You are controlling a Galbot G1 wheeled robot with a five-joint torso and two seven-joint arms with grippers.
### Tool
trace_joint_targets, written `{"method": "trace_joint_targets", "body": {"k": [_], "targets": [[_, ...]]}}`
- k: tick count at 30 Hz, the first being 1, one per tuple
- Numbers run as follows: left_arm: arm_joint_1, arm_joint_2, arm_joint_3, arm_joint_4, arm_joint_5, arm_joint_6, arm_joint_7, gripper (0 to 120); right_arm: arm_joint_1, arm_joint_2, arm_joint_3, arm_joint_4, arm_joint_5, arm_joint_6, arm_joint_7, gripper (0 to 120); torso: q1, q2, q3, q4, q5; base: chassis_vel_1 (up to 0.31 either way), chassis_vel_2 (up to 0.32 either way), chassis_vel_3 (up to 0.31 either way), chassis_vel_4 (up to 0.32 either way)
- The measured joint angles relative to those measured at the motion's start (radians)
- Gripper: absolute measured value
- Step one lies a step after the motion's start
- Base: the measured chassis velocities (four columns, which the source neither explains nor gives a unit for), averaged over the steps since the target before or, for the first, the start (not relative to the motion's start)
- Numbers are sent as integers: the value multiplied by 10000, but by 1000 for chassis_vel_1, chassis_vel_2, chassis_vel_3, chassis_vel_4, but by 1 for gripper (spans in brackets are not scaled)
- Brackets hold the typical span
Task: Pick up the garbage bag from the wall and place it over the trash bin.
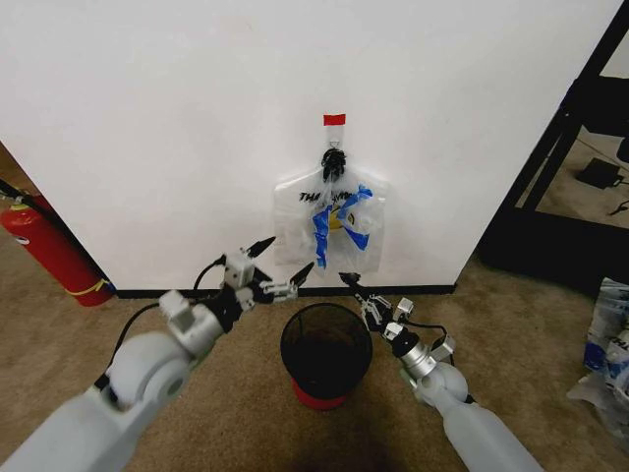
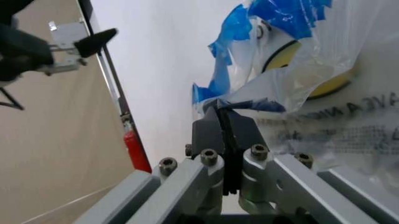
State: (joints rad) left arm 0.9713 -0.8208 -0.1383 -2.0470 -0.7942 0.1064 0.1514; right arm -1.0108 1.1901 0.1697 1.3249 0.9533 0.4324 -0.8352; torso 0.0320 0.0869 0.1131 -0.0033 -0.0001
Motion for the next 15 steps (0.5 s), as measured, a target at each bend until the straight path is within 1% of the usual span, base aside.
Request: {"method": "trace_joint_targets", "body": {"k": [1, 2, 3, 4, 6, 7, 9, 12, 15], "targets": [[-386, -15, 416, 229, -236, 64, -63, 100, 19, 11, 11, -41, -8, 12, 12, 0, 0, 0, 0, 1, 0, 0, 0, 0, 0], [-545, -38, 591, 321, -333, 99, -85, 100, 28, 16, 17, -63, -13, 18, 15, 0, 0, 0, 0, 1, 0, 0, 0, 0, 0], [-1010, -163, 1065, 633, -539, 174, -116, 100, 40, 30, 31, -110, -28, 35, 18, 0, 0, 0, 0, 2, 0, 0, 0, 0, 0], [-1010, -163, 1065, 633, -539, 174, -116, 100, 40, 30, 31, -110, -28, 35, 18, 0, 0, 0, 0, 2, 0, 0, 0, 0, 0], [-1516, -423, 1553, 1098, -627, 204, -128, 100, 45, 42, 56, -148, -37, 53, 19, 0, -1, 0, 0, 1, 2, 0, 0, 0, 0], [-1610, -483, 1641, 1203, -631, 208, -127, 100, 44, 43, 60, -151, -37, 55, 20, 0, -1, 0, 0, 0, 1, 0, 0, 0, 0], [-2020, -839, 2053, 1799, -616, 257, -168, 100, 2, 52, 87, -157, -74, 87, 21, 0, 0, 0, 0, -1, 1, 0, 0, 0, 0], [-2144, -968, 2242, 1993, -568, 377, -270, 100, -53, 73, 109, -156, -134, 123, 11, 0, 0, 0, 0, 2, 0, 0, 0, 0, 0], [-2341, -1012, 2480, 2159, -429, 741, -678, 100, -179, 140, 151, -104, -237, 184, -17, 0, -1, 0, -1, 2, 2, 0, 0, 0, 0]]}}
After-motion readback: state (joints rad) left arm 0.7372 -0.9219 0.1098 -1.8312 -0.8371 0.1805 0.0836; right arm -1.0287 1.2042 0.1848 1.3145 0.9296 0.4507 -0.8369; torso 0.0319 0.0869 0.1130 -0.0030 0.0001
